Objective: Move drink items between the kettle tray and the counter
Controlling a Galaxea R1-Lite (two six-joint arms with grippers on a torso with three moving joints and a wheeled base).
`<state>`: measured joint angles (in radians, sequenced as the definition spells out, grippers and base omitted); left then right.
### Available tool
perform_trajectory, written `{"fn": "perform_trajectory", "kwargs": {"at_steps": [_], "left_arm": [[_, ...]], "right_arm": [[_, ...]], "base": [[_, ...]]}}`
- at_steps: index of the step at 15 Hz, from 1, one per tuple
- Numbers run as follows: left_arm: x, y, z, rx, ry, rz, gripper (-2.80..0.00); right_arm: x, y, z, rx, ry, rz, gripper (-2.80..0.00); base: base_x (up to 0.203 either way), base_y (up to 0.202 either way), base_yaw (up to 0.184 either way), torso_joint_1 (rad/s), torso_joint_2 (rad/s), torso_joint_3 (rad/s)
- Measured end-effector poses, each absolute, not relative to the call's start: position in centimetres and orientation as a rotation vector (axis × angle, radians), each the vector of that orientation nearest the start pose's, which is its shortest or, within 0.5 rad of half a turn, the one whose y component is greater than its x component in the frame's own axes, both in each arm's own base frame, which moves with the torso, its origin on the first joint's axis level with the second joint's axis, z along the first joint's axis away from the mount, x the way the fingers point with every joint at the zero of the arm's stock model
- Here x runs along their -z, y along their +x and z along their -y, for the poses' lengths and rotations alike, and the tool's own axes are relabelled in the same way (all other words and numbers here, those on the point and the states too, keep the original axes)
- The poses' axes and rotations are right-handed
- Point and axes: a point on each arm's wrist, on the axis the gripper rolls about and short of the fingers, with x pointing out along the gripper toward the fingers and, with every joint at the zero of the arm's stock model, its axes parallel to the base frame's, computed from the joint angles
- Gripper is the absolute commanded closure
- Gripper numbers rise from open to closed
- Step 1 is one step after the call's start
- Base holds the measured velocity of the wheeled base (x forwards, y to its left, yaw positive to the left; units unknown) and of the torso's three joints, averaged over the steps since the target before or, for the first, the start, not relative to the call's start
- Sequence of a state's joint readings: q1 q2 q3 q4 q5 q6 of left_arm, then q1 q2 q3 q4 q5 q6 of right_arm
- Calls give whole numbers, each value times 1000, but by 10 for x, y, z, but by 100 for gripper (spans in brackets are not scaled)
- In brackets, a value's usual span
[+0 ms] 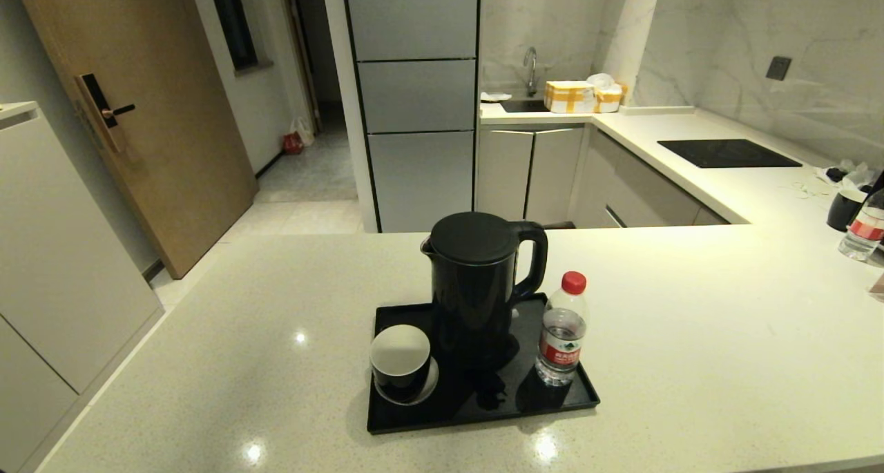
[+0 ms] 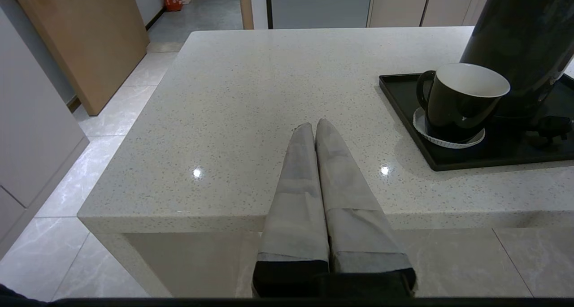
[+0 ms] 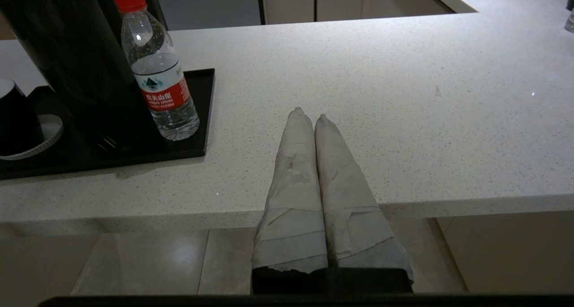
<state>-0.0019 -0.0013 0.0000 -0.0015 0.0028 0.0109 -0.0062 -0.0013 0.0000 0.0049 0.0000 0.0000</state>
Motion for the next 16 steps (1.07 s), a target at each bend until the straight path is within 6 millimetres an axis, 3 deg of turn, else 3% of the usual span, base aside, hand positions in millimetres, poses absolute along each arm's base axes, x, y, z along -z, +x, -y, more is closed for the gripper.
{"fn": "perform_trajectory", "kwargs": {"at_steps": [16], "left_arm": [[-76,-23,0,-2,11,2,0]], "right_arm": [[-75,-23,0,7,0,-3,0]], "base": [[0,0,0,0,0,0]]}}
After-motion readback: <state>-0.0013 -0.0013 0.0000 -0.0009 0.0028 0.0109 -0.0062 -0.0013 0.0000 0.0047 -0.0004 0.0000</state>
